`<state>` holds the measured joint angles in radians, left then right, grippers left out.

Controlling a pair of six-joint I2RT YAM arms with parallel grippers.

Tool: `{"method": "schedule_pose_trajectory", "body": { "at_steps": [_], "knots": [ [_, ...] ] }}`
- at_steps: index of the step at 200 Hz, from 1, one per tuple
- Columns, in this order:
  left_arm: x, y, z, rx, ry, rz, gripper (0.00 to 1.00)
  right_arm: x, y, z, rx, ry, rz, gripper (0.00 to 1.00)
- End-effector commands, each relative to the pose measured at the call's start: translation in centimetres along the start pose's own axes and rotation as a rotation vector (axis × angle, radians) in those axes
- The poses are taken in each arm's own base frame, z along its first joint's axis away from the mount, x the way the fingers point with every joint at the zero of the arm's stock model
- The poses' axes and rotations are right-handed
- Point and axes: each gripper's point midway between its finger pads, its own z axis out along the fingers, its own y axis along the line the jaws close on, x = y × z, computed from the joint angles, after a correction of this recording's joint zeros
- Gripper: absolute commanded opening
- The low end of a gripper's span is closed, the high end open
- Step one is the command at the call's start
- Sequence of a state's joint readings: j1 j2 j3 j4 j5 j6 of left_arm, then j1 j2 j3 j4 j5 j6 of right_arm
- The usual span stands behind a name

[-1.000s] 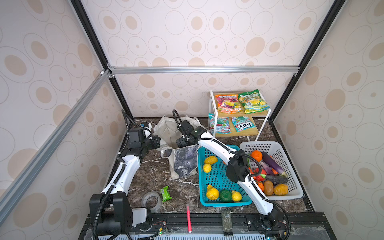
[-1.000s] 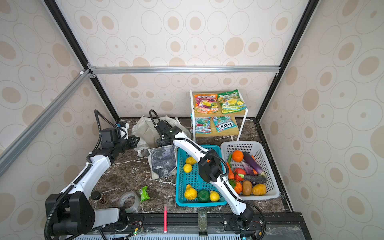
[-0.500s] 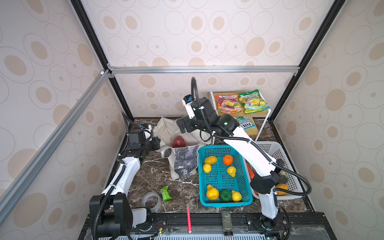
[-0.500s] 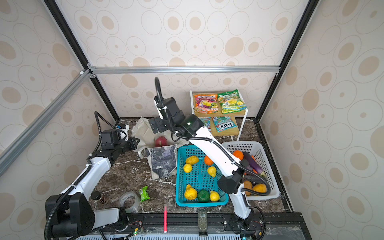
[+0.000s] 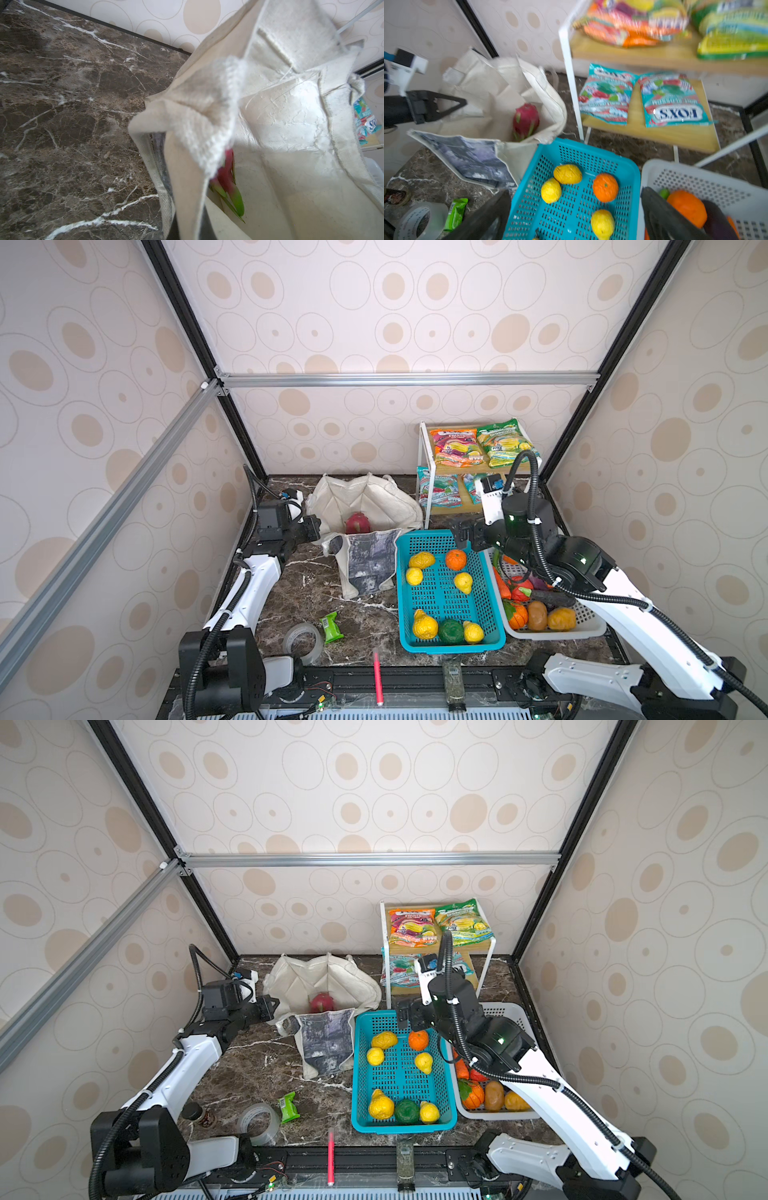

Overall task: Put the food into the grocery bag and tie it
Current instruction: 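Open the right gripper and withdraw it back over the teal basket, then grasp a yellow lemon in the teal basket with the right gripper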

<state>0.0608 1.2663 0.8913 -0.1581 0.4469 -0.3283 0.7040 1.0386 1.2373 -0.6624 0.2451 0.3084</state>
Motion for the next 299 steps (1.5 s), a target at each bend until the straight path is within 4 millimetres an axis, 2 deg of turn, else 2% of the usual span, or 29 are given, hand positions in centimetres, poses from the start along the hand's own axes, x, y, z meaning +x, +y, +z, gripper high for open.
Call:
{"method": "schedule_pose_trajectory", "body": {
  "at_steps": [1, 33, 55, 79, 97, 140, 167, 183, 191, 207, 224, 299],
  "knots": [
    [-0.2, -0.5, -0.5, 0.017, -0.011, 0.020, 0.00, 4.7, 0.5, 2.0, -0.059, 0.111, 0.128, 1.00],
    [-0.1, -0.5, -0.5, 0.019, -0.006, 0.020, 0.00, 10.7, 0.6, 7.0, -0.052, 0.235, 0.195, 0.97],
    [-0.2, -0.6, -0.7, 0.021, -0.015, 0.025, 0.00, 14.5, -0.6, 10.3, 0.055, 0.352, 0.168, 0.94],
    [0.2, -1.0, -0.5, 0.053, -0.002, 0.020, 0.00, 18.3, -3.5, 12.0, 0.240, 0.478, 0.102, 0.91],
    [0.2, -1.0, -0.2, 0.057, 0.006, 0.014, 0.00, 20.1, -4.7, 12.5, 0.299, 0.496, 0.081, 0.89],
    [0.4, -0.8, -0.2, 0.047, 0.010, 0.015, 0.00, 21.4, -4.9, 13.0, 0.307, 0.525, 0.065, 0.86],
    [0.5, -0.7, -0.1, 0.047, 0.012, 0.008, 0.00, 21.8, -2.8, 13.3, 0.228, 0.550, 0.088, 0.80],
    [0.6, -0.7, -0.1, 0.045, 0.013, 0.004, 0.00, 21.2, -1.0, 13.2, 0.151, 0.523, 0.109, 0.81],
    [0.5, -0.6, -0.1, 0.043, 0.012, 0.007, 0.00, 20.9, -0.7, 13.0, 0.131, 0.506, 0.127, 0.80],
    [0.5, -0.7, -0.1, 0.046, 0.011, 0.008, 0.00, 20.2, -1.6, 12.6, 0.170, 0.478, 0.103, 0.80],
    [0.5, -0.8, -0.1, 0.049, 0.011, 0.009, 0.00, 20.6, -3.1, 12.3, 0.244, 0.512, 0.032, 0.80],
    [0.5, -0.8, -0.2, 0.047, 0.012, 0.012, 0.00, 23.3, -3.3, 12.8, 0.244, 0.624, -0.044, 0.78]
  ]
}}
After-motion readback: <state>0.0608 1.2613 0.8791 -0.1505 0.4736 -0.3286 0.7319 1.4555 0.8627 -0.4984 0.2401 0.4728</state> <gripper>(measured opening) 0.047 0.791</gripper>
